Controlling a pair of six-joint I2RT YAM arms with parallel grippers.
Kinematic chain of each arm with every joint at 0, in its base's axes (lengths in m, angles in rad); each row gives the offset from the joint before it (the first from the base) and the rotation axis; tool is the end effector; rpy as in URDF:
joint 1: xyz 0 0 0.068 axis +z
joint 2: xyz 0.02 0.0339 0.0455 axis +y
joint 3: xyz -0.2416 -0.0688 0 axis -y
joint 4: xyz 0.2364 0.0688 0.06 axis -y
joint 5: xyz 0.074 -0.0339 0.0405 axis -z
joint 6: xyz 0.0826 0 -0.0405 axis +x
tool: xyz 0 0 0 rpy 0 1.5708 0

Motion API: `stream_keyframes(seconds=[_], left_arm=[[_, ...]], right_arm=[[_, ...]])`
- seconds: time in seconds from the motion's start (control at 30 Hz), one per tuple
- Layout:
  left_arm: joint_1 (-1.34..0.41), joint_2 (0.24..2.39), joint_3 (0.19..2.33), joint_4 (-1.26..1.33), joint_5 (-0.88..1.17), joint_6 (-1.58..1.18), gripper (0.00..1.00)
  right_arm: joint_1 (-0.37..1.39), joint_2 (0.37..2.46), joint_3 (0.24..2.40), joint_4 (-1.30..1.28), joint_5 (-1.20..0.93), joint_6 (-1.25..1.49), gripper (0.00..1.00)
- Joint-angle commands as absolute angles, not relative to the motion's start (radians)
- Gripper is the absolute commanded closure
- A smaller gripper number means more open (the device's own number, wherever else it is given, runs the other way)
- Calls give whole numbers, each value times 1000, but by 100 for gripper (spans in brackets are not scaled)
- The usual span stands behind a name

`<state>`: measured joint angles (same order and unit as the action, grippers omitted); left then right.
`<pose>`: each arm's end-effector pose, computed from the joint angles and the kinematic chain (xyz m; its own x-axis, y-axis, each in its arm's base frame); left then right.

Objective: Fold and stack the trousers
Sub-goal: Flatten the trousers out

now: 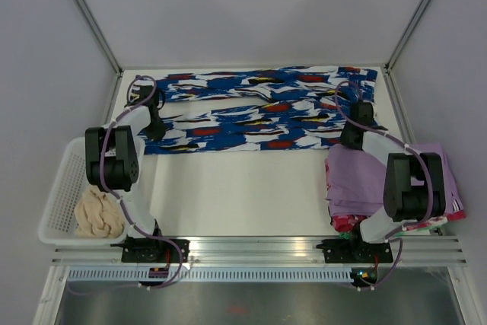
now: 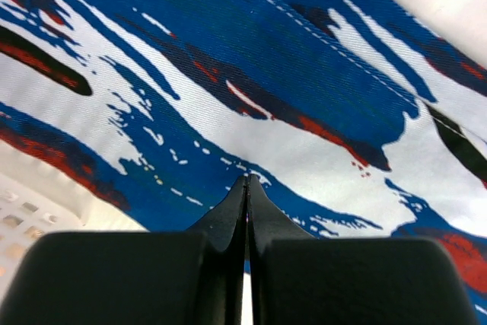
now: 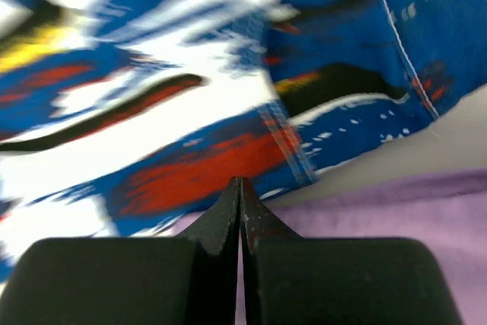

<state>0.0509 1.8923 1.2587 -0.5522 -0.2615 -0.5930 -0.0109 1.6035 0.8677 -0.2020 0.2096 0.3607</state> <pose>0.3786 0.0407 0.1086 -0.6859 -0.5755 -0.4453 -0.6384 0.7696 -0.0112 0.3348 -0.0208 0.1160 -0.7071 0.3529 -0.6127 0.4097 0.9108 0.0518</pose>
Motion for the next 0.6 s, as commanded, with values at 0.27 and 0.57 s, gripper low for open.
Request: stream_keyframes(seconds=[0.27, 0.57], left_arm=[[12, 1781, 1410, -525, -206, -491, 98], [-75, 1861, 1384, -474, -183, -508, 98]], right_arm=[[-14, 1595, 1155, -118, 112, 278, 100], [-37, 1879, 1252, -94, 117, 242, 100]])
